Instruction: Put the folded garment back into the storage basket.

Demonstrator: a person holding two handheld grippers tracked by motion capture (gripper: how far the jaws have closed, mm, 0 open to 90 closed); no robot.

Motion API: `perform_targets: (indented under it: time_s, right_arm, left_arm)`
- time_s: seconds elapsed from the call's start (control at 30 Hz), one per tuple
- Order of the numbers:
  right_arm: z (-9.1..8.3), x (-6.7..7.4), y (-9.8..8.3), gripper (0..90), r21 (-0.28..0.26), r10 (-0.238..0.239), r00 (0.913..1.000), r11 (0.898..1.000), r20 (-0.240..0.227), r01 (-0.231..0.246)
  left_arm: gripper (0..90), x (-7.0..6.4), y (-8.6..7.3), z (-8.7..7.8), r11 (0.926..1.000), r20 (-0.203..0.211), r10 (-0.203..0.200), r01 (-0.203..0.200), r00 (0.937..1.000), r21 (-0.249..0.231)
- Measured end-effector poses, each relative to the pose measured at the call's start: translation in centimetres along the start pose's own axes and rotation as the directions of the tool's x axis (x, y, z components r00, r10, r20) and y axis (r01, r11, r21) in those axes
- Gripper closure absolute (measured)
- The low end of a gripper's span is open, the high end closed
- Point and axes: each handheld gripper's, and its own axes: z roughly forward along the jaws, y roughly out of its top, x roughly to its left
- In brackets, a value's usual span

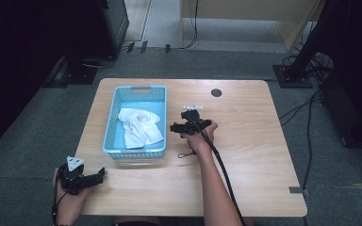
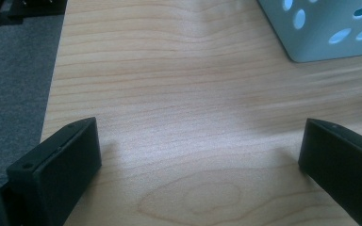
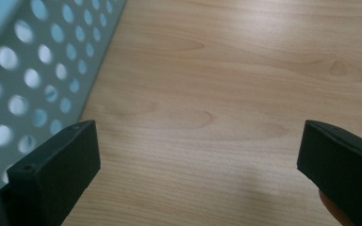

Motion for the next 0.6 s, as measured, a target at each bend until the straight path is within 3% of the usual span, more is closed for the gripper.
perform_targets:
  time_s: [0.4,0.5,0.6]
  right_arm:
    - [1.2,-1.4,-2.4,0.0,0.046,0.006,1.0000,0.999,-0.003,-0.006]
    - [1.5,-1.4,-2.9,0.0,0.071,-0.026,0.9996,0.997,0.005,0.026]
    - [1.5,-1.4,-3.3,0.0,0.040,-0.037,0.9993,0.999,0.008,0.037]
  left_arm:
    - [0.0,0.0,0.0,0.0,1.0000,0.000,0.000,0.000,1.0000,0.000]
    - [0.0,0.0,0.0,0.0,1.0000,0.000,0.000,0.000,1.0000,0.000]
    - [0.0,0.0,0.0,0.0,1.0000,0.000,0.000,0.000,1.0000,0.000]
